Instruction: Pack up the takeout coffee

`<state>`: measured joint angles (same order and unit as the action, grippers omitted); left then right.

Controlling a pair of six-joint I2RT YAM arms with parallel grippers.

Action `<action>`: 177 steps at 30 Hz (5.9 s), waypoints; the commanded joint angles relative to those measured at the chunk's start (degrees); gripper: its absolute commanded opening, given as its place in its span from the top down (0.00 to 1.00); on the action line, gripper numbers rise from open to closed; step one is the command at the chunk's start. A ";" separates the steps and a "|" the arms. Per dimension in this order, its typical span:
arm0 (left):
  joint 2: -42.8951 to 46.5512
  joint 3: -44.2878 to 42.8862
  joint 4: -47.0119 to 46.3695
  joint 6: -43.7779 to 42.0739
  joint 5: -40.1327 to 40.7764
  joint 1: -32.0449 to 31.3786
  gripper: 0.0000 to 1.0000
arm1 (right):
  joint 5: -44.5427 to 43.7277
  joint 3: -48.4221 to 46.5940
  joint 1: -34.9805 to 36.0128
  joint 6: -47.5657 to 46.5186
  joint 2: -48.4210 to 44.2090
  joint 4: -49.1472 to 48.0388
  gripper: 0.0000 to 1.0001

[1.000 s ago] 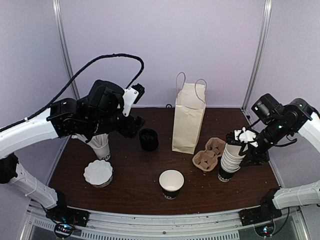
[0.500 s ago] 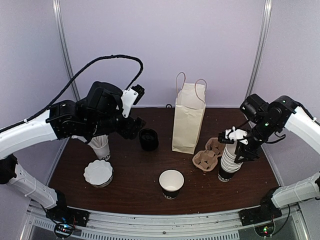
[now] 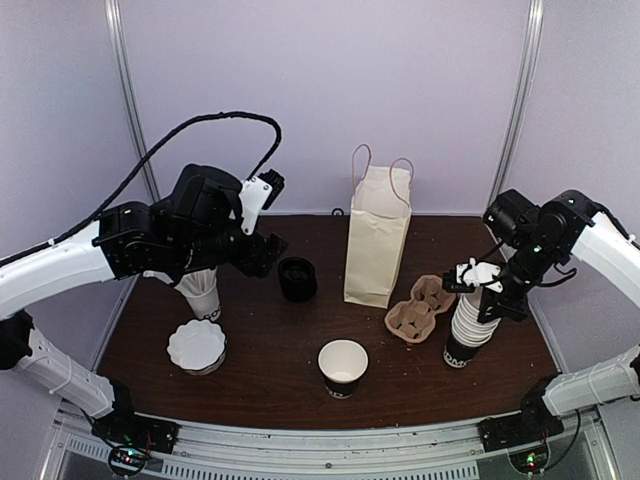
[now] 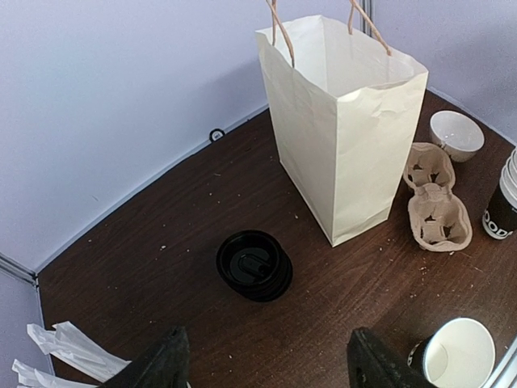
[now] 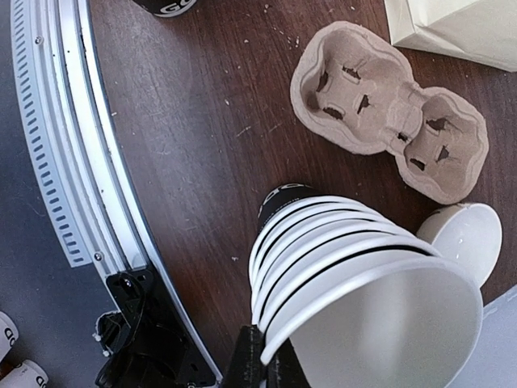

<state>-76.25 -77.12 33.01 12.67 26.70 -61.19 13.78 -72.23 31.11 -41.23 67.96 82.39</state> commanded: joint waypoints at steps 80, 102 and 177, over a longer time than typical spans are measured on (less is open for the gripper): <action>-32.63 -28.14 25.20 2.24 -17.29 16.17 0.46 | 35.40 12.61 -31.12 9.33 -11.12 -29.01 0.42; -56.23 -49.82 35.31 8.46 -16.13 21.51 0.47 | 33.80 16.94 -27.92 7.88 -11.51 -29.47 0.43; -0.61 4.67 -41.55 11.16 -61.04 19.26 0.88 | 54.77 -13.38 2.51 71.46 16.21 -65.47 0.05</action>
<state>-76.95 -73.78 1.63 20.10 -30.11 -41.74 64.60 -83.15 30.92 19.99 81.80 26.20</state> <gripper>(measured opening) 0.123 0.889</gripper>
